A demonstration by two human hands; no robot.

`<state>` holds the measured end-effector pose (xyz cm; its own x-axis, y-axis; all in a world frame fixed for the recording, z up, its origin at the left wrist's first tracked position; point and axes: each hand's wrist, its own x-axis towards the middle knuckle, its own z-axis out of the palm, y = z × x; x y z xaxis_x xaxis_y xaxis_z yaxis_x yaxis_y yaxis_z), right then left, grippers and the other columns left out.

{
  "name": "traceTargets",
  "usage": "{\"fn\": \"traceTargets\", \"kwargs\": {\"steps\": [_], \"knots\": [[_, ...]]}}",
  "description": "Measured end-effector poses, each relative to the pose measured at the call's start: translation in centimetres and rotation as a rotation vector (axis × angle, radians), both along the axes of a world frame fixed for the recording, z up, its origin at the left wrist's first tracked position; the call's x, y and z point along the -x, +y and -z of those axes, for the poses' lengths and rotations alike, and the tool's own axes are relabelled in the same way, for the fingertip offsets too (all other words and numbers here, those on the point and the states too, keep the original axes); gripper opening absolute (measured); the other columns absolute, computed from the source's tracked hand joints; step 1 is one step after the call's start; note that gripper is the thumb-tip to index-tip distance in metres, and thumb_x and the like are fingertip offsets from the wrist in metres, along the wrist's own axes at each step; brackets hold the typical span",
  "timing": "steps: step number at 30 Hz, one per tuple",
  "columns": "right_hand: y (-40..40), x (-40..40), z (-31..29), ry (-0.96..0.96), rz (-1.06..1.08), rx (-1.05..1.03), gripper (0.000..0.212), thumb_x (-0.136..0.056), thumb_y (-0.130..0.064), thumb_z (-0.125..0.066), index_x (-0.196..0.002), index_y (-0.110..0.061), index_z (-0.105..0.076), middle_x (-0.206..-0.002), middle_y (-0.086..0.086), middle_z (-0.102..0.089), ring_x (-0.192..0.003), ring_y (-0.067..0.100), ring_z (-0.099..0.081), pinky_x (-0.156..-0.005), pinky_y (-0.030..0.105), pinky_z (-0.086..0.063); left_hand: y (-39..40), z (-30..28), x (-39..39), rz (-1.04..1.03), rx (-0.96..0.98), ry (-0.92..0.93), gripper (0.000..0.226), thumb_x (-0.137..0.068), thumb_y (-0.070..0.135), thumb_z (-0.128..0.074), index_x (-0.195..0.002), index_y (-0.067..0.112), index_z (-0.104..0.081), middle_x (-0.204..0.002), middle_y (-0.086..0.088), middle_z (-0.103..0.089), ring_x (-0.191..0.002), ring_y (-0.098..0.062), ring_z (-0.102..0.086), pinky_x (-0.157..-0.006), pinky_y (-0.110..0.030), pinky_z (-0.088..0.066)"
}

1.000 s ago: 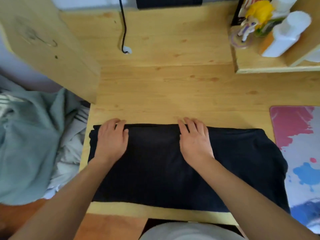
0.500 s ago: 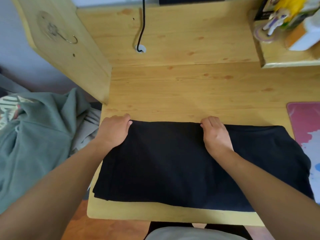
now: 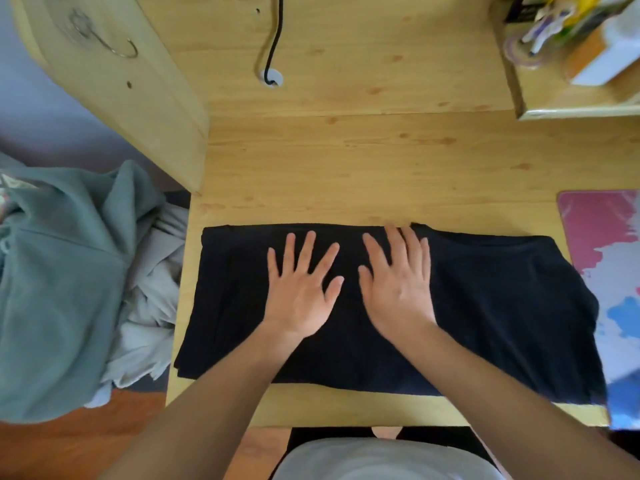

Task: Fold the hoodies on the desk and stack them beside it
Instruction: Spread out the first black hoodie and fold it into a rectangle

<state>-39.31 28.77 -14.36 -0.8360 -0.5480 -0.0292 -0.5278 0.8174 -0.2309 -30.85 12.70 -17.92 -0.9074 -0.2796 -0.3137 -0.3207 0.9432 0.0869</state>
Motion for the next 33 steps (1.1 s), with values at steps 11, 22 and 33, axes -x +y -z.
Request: {"fn": "traceTargets", "kwargs": {"steps": [11,22,33], "knots": [[4.3,-2.8,3.2,-0.160,-0.015,-0.286,0.068,-0.102,-0.064,-0.008,-0.161,-0.030,-0.004,-0.170,0.001,0.007,-0.155,0.030,0.010,-0.126,0.052,-0.003,-10.0,-0.3,0.0,-0.110,0.023,-0.019,0.064,-0.105,0.058,-0.014,-0.162,0.035,0.003,-0.172,-0.004,0.004,-0.157,-0.024,0.009,-0.126,-0.045,-0.009],[1.3,-6.2,-1.6,-0.438,0.188,0.379,0.060,-0.104,-0.043,-0.042,-0.159,-0.028,-0.023,-0.168,-0.011,-0.004,-0.154,0.005,0.008,-0.123,0.029,-0.006,-2.5,-3.8,-17.5,-1.063,-0.286,0.029,0.072,-0.095,0.056,-0.058,-0.146,0.008,-0.040,-0.136,-0.020,-0.046,-0.122,-0.042,-0.049,-0.097,-0.052,-0.045],[1.6,-7.8,-1.7,-0.661,0.325,0.552,0.052,-0.104,-0.036,-0.049,-0.154,-0.033,-0.035,-0.163,-0.020,-0.019,-0.149,0.000,-0.017,-0.121,0.030,-0.024,-3.7,-6.2,-15.4,-1.695,-1.633,0.529,0.035,-0.093,0.012,-0.064,-0.128,0.012,-0.065,-0.125,-0.008,-0.071,-0.119,-0.027,-0.065,-0.089,-0.039,-0.053]]}}
